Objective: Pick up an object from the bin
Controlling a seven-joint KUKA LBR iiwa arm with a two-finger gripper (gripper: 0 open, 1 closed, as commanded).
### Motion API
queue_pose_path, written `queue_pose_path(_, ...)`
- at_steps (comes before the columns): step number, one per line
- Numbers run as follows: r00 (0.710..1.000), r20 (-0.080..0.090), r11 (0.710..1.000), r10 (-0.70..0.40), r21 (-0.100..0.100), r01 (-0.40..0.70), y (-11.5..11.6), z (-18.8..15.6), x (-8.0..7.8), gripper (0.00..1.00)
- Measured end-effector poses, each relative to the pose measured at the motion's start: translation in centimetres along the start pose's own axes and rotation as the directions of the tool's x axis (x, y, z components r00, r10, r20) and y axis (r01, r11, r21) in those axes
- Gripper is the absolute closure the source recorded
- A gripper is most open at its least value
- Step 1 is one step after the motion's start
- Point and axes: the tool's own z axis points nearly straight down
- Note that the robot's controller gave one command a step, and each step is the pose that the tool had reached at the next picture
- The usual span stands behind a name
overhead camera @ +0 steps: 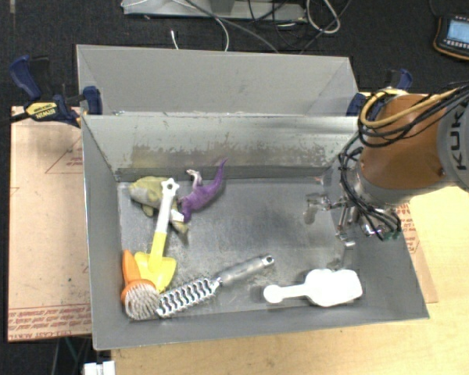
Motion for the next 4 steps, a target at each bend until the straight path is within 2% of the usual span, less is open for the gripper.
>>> queue_pose_path(1,0.894,0.004,0.894,-0.447,0.001,0.447,-0.2,-3.7,0.5,0.00)
queue_pose_path(2,0.989,0.003,0.989,-0.147,0.000,0.147,1.1,3.4,2.5,0.00)
queue_pose_path(3,0.907,0.007,0.907,-0.422,0.003,0.422,1.5,0.5,4.0,0.00)
queue_pose_path(4,0.994,0.001,0.994,-0.110,-0.003,0.110,1.3,3.9,4.9,0.00)
